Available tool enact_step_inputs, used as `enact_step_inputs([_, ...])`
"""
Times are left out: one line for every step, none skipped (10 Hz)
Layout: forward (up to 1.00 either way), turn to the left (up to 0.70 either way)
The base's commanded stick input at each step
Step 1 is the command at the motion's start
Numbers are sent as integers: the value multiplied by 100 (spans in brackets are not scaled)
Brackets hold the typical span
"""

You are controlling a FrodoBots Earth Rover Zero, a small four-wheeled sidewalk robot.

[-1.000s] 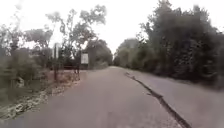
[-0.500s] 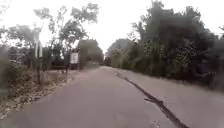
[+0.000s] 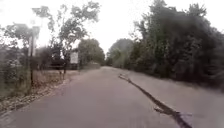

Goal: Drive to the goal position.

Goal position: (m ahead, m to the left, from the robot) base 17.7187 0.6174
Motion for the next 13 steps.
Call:
enact_step_inputs([85, 0])
enact_step_inputs([85, 0])
enact_step_inputs([85, 0])
enact_step_inputs([85, 0])
enact_step_inputs([85, 0])
enact_step_inputs([85, 0])
enact_step_inputs([85, 0])
enact_step_inputs([85, 0])
enact_step_inputs([85, 0])
enact_step_inputs([85, 0])
enact_step_inputs([85, 0])
enact_step_inputs([85, 0])
enact_step_inputs([85, 0])
